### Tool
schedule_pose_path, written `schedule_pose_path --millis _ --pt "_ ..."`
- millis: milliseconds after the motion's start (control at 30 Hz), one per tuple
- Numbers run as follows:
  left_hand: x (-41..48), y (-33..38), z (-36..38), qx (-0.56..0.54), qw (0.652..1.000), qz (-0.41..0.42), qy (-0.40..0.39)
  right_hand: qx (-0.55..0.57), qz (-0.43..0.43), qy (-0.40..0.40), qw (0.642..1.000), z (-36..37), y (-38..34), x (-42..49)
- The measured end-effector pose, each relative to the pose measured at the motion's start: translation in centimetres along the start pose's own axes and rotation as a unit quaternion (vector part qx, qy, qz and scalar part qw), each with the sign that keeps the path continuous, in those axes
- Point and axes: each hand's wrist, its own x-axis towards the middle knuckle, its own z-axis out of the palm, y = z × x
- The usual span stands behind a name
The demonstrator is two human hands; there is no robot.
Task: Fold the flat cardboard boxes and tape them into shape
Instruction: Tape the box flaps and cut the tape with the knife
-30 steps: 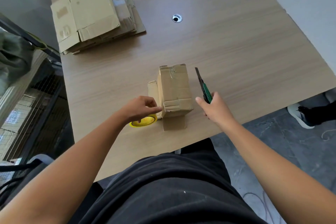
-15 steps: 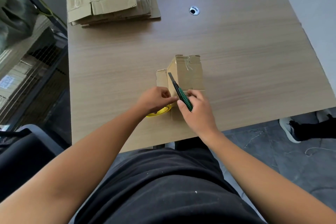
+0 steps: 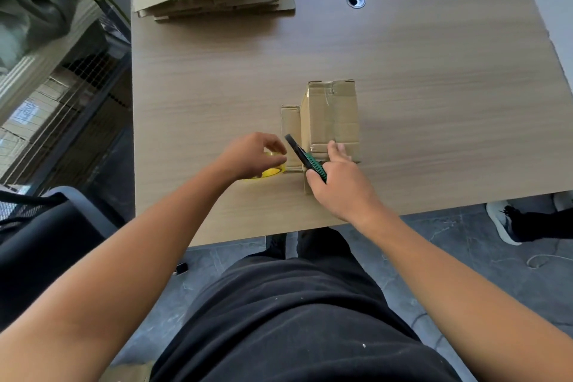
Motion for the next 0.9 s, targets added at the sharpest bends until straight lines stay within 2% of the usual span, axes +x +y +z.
schedule_pose_path --millis 100,233,367,433,500,567,667,767,833,900 --pt "0.4 0.6 0.1 0.077 0.997 0.001 0.031 -0.020 0.018 -0.017 0.999 0.3 -0.2 0.1" --pt "0.2 0.9 0.5 0.103 0.993 0.003 0.050 -0.042 0.031 -0.019 0.998 1.3 -0.2 0.4" --pt "-0.4 0.6 1.0 0.151 0.984 0.037 0.089 -0.116 0.041 -0.055 0.991 3.0 -0.3 0.3" --pt "-1.2 -0.4 1.0 0.151 0.979 0.058 0.124 -0.096 0.029 -0.039 0.994 3.4 -0.1 -0.1" --pt "-2.2 -2.2 0.9 0.165 0.972 0.059 0.156 -0.029 0.015 -0.024 0.999 2.9 -0.1 -0.6" --pt "-3.2 -4.9 0.9 0.210 0.961 0.023 0.177 0.015 -0.003 0.002 1.000 2.2 -0.2 -1.3" --pt "-4.5 -9.2 0.9 0.261 0.942 -0.052 0.205 -0.024 -0.047 0.084 0.995 1.7 -0.8 -2.3" --pt "-5.4 -12.5 0.8 0.261 0.934 -0.095 0.226 -0.055 -0.119 0.156 0.979 2.0 -2.5 -2.6" --pt "-5.8 -13.9 1.2 0.230 0.938 -0.108 0.234 -0.054 -0.156 0.135 0.977 2.7 -3.9 -1.6" --pt "-6.2 -14.9 1.8 0.154 0.950 -0.111 0.248 -0.052 -0.159 0.070 0.984 4.2 -5.2 0.1"
